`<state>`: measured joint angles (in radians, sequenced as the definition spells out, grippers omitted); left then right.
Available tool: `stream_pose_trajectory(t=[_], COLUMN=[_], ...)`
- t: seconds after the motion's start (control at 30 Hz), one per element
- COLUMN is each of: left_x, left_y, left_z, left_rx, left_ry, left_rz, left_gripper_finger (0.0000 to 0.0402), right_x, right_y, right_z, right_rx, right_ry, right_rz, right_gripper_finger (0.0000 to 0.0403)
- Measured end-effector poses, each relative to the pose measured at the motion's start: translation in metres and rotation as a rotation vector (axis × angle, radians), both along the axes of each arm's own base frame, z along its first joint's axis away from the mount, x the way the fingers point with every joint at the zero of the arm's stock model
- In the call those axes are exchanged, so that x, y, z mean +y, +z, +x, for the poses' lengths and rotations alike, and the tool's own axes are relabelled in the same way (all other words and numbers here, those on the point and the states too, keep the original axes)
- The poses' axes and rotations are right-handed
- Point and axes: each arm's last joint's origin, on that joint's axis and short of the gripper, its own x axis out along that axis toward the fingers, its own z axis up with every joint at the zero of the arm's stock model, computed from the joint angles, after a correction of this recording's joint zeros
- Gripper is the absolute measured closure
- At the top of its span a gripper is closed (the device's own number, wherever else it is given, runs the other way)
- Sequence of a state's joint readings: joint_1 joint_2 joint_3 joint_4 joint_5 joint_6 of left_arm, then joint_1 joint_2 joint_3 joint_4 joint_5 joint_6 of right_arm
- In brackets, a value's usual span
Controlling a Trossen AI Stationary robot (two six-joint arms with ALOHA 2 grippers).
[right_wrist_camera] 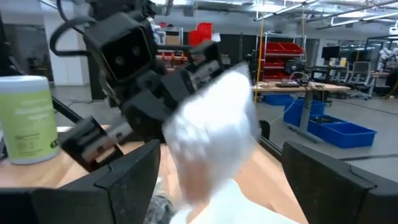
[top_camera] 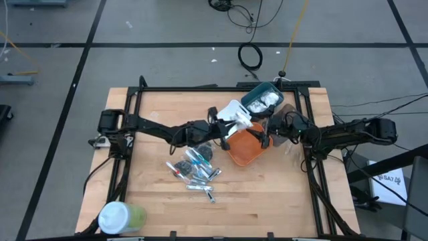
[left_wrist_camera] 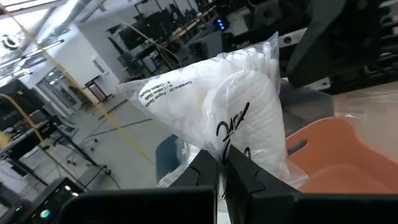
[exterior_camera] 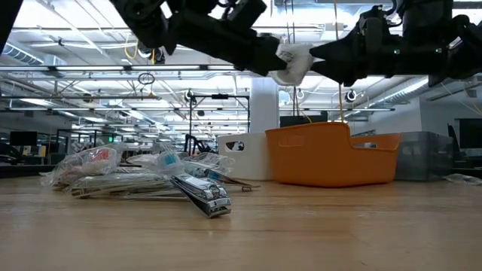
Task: Pick & Place Travel size toiletries
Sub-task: Put the white cotton pack into the blue bin
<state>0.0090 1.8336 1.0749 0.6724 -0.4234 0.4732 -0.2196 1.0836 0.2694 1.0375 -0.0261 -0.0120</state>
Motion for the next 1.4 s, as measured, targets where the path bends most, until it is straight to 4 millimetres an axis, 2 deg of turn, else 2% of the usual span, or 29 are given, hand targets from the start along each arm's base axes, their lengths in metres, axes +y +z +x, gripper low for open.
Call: stream_pose_trajectory(t=[0.23, 0.37, 0.9, 1.23, 1.4], left_x=[-0.0010, -0.0009, -0.0012, -0.0008, -0.0005], left_y=[0.0018, 0.0017, 0.0012, 0.0012, 0.0094], left_z=[0.0094, 0.0094, 0.0094, 0.0093, 0.0024], left_rx=[0.018, 0.013, 0.008, -0.017, -0.009], left_ry=[-0.034, -0.037, -0.038, -0.019, 0.002], left_rz=[-0.009, -0.020, -0.042, -0.096, -0.190], left_gripper_finger=[0.0399, 0.0393, 0.0399, 0.0352, 0.0285], right_x=[0.0051, 0.0049, 0.0048, 0.0048, 0.0048], right_y=[0.0013, 0.0014, 0.0012, 0.0006, 0.0005], right_z=[0.0009, 0.0008, 0.0008, 0.0009, 0.0010], right_rx=[-0.013, -0.013, -0.008, -0.001, 0.002], right_ry=[0.027, 0.024, 0.020, 0.021, 0.022], right_rz=[-0.006, -0.006, -0.028, -0.028, -0.030], right_gripper_finger=[0.0091, 0.0122, 0.0373, 0.0375, 0.0377])
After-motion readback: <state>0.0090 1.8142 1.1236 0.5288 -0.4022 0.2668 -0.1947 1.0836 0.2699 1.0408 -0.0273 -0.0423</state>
